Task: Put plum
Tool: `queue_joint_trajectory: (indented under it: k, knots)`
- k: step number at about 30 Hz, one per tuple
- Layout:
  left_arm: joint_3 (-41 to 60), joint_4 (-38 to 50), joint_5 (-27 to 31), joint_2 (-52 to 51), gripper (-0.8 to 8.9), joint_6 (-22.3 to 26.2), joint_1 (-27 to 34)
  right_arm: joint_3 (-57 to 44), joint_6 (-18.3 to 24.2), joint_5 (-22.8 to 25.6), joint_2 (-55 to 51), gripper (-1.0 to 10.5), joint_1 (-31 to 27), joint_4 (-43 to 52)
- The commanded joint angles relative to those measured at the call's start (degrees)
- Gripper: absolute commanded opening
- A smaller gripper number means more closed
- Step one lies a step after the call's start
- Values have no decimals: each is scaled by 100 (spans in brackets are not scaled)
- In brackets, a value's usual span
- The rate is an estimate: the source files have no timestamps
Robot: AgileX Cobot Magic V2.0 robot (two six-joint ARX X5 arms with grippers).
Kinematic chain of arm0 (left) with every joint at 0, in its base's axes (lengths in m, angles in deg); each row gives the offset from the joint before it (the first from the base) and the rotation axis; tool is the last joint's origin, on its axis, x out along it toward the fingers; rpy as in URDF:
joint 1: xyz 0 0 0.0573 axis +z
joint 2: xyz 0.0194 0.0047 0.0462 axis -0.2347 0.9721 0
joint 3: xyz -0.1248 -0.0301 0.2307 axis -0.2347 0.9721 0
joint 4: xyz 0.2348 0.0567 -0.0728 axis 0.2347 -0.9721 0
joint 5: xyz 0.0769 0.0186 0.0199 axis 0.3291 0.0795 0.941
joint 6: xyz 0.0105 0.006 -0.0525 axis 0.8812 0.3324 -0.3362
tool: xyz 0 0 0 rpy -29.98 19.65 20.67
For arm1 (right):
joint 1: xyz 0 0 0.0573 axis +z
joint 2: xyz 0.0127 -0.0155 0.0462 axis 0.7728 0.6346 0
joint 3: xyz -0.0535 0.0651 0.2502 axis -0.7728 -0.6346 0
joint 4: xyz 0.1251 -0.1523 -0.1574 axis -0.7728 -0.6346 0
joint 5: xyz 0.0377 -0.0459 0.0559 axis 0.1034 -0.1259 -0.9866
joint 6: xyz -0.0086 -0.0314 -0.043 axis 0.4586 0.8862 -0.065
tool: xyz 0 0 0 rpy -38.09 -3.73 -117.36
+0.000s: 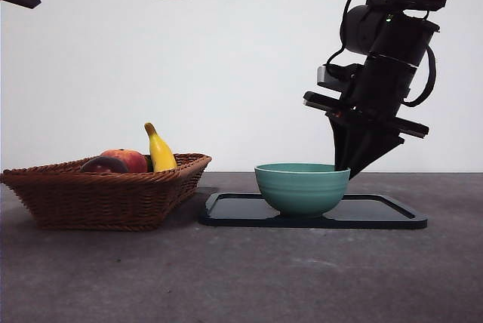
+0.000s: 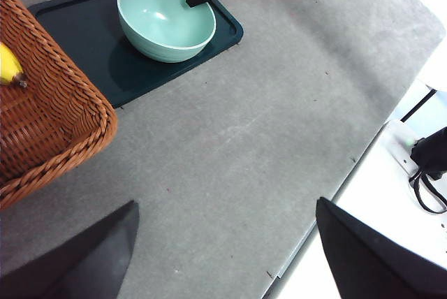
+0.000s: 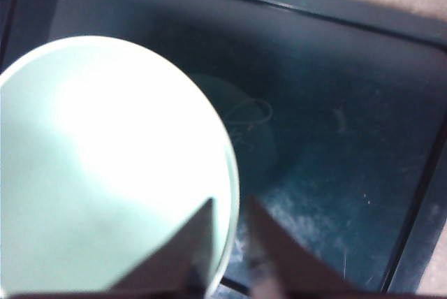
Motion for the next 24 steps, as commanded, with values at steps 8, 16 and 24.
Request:
queue_joint_trajectory:
  k: [8,16,24]
  knots:
    - [-57,7,-28,31,405,94,-22,133,42,4,20,9,39,177]
    - [-57,7,-28,31,405,94,-22,136,48,4,-645,9,39,44]
    - [-57,7,-28,31,405,94,-22,133,181,0,-1672,9,98,-505]
